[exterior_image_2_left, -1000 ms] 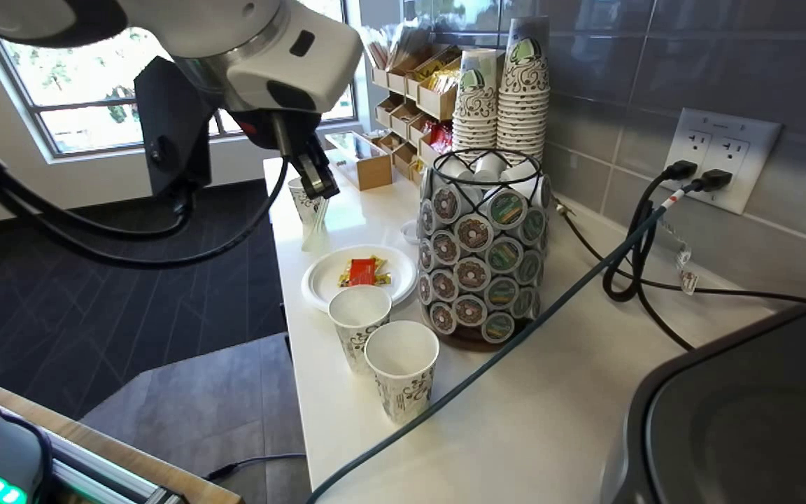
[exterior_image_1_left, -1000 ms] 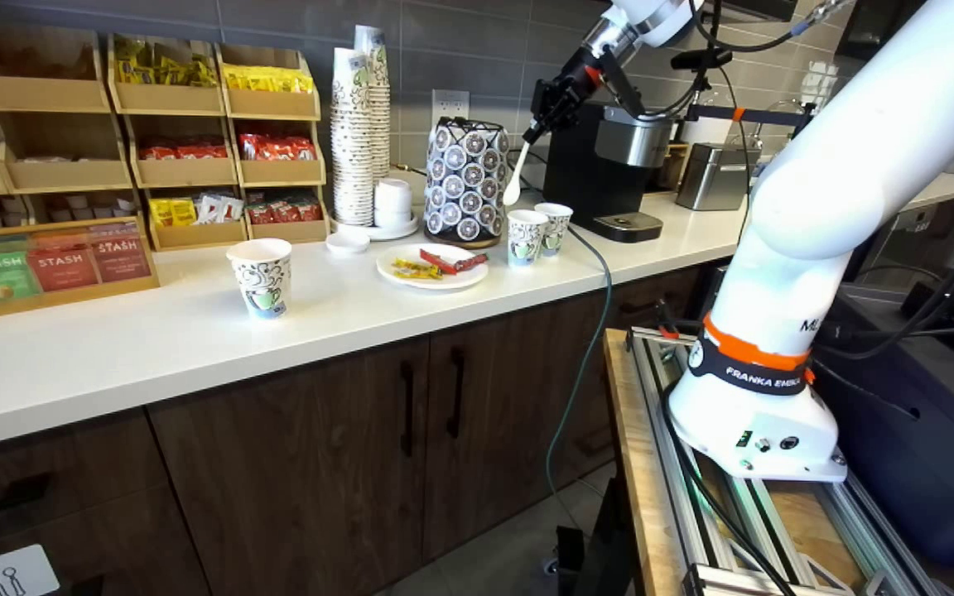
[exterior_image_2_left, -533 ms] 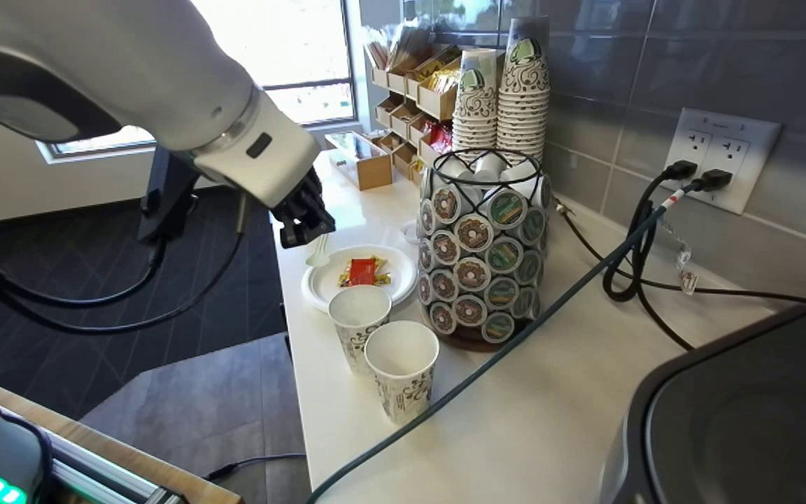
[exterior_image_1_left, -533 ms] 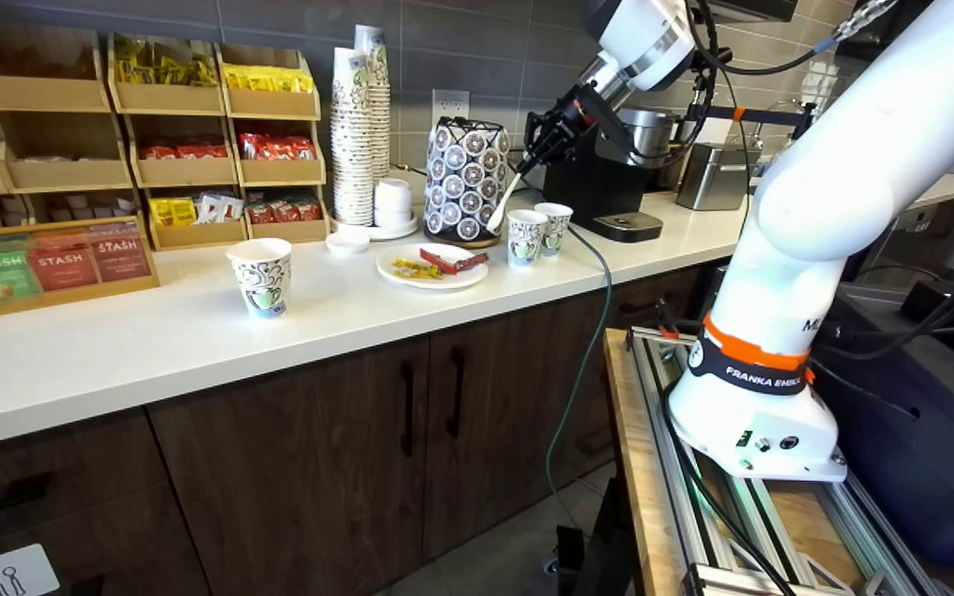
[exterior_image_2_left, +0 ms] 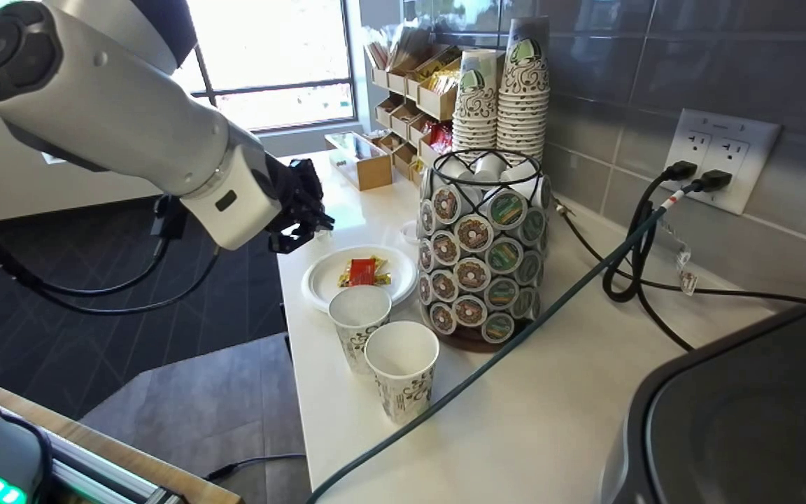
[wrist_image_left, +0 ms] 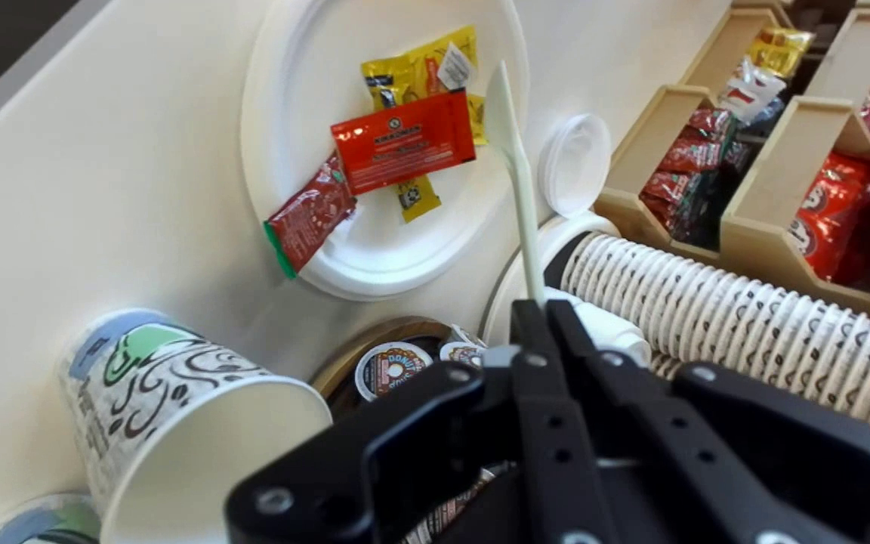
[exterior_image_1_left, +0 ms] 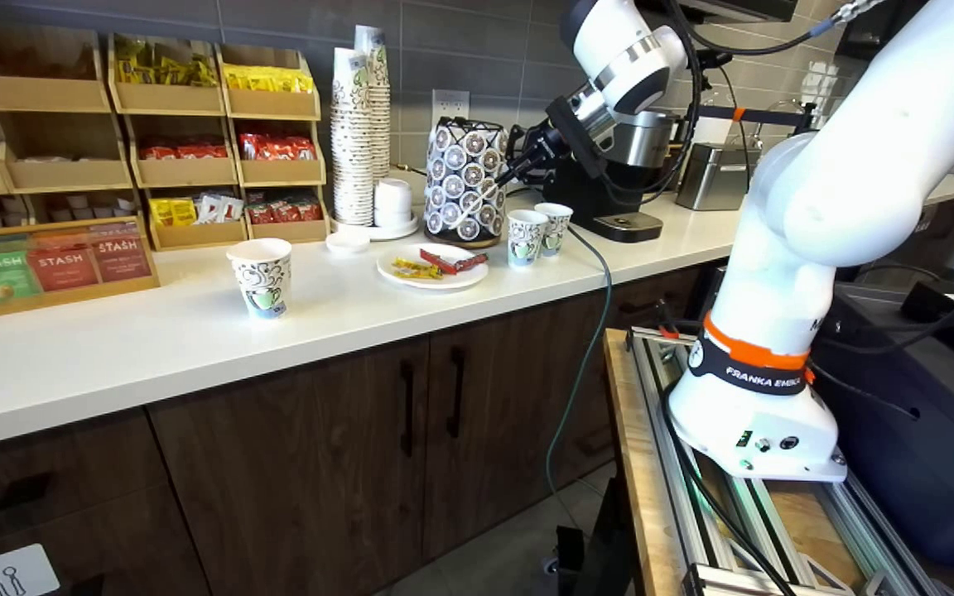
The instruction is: Put the white spoon on the white plate
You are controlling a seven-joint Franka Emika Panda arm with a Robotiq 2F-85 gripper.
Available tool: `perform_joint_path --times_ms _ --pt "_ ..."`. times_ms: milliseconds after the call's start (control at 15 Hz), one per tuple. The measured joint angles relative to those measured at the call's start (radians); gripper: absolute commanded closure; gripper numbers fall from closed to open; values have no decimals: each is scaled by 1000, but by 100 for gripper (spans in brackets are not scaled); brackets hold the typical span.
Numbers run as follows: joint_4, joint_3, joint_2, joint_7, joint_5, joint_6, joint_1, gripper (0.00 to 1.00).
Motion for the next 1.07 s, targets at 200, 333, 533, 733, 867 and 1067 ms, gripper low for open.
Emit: perform_joint_path --times_ms 200,333,533,733,867,1067 --pt "2 -6 -2 -130 245 111 91 99" --pt "3 -5 -2 -251 405 160 128 99" --pt "4 1 -2 -462 630 178 131 99" --pt "9 22 4 -683 838 165 84 99" --pt "9 41 22 -825 966 114 31 99" --pt "3 59 81 -1012 1130 4 -33 99"
